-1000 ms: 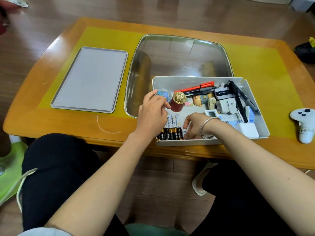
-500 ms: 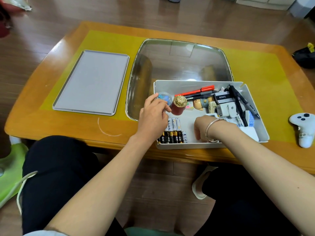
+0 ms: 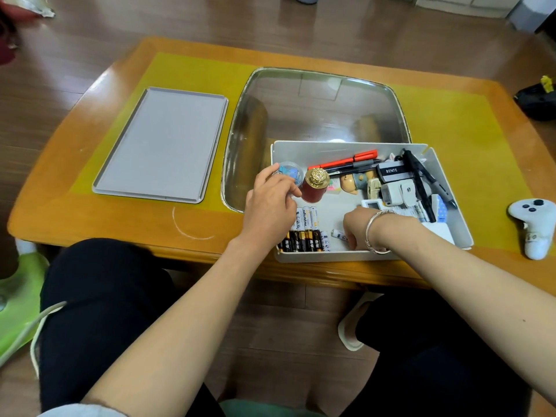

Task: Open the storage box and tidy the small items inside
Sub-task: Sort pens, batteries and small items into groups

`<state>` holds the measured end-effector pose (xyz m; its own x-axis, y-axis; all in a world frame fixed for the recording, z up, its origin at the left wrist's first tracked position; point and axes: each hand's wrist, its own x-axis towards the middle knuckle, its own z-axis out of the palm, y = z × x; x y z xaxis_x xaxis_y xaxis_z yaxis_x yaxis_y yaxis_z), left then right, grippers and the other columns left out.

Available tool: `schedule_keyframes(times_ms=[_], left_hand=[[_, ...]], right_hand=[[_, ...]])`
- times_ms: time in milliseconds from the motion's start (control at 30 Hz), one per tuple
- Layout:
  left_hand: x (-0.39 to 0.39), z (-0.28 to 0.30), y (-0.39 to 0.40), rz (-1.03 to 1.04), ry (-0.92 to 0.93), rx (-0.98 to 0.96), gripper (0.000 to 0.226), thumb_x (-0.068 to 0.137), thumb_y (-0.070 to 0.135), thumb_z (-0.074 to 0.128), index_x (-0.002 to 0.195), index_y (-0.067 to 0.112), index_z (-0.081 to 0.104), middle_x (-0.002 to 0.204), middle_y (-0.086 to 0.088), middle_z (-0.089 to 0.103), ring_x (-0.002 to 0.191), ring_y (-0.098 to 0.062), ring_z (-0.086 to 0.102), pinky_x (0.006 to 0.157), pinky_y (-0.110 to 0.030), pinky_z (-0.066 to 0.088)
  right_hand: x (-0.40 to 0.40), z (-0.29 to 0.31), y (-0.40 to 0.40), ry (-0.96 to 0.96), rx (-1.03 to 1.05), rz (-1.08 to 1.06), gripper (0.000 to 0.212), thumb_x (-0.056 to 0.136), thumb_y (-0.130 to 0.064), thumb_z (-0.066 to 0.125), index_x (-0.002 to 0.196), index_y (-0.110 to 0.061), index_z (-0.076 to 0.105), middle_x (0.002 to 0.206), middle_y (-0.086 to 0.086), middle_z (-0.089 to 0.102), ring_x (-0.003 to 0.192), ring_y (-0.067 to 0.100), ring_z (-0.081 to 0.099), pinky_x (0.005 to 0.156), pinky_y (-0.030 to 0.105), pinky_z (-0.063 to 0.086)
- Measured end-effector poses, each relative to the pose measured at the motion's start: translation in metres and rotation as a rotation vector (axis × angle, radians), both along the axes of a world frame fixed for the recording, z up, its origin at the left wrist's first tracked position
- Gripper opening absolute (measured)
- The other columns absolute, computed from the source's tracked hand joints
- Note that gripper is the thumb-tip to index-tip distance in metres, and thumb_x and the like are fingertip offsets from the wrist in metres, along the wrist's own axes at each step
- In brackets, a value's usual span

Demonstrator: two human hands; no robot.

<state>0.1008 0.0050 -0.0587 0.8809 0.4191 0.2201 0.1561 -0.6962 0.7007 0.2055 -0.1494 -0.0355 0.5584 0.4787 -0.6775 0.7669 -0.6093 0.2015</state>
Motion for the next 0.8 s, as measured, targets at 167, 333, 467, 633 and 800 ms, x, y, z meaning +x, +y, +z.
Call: schedule_keyframes(times_ms=[167,333,467,633,800], left_hand=[[0.000,0.000,0.000,0.003,-0.005,-0.004,0.020,0.088,0.004,0.052,0.087,0.020,0.064,0.114,0.008,0.064,0.135,-0.010,0.030,0.097,-0.043,0.036],[0.000,0.001,0.000,0.001,-0.002,-0.002,0.020,0.088,0.004,0.051,0.088,0.020,0.064,0.115,0.007,0.063,0.135,-0.010,0.029,0.098,-0.042,0.035],[0.000,0.001,0.000,0.002,-0.001,-0.001,0.020,0.088,0.005,0.051,0.087,0.020,0.064,0.116,0.007,0.063,0.135,-0.010,0.029,0.099,-0.042,0.035],[0.000,0.000,0.000,-0.004,-0.011,0.009,0.021,0.088,0.004,0.052,0.085,0.020,0.065,0.115,0.006,0.064,0.135,-0.011,0.031,0.101,-0.042,0.034],[0.001,-0.003,0.002,-0.017,-0.046,-0.007,0.021,0.089,0.002,0.051,0.087,0.017,0.066,0.113,0.003,0.065,0.135,-0.014,0.032,0.108,-0.041,0.033]], right_hand=[[0.000,0.001,0.000,-0.152,0.261,-0.149,0.014,0.081,-0.021,0.067,0.090,-0.009,0.064,0.095,0.013,0.065,0.088,0.030,0.062,0.073,0.030,0.050],[-0.003,-0.004,0.006,-0.154,0.297,-0.247,0.021,0.085,-0.022,0.065,0.102,-0.009,0.066,0.103,0.013,0.065,0.093,0.030,0.062,0.075,0.029,0.049],[0.001,-0.005,0.012,-0.097,0.463,-0.409,0.029,0.083,-0.036,0.067,0.081,-0.007,0.069,0.089,0.014,0.069,0.082,0.028,0.063,0.071,0.031,0.053],[0.000,-0.007,0.011,0.133,0.777,-0.673,0.026,0.078,-0.018,0.076,0.099,-0.009,0.063,0.084,0.015,0.070,0.073,0.028,0.064,0.073,0.038,0.055],[0.001,-0.007,0.008,0.356,0.952,-0.904,0.035,0.078,0.002,0.071,0.111,0.000,0.058,0.082,0.018,0.068,0.073,0.033,0.063,0.072,0.047,0.056]])
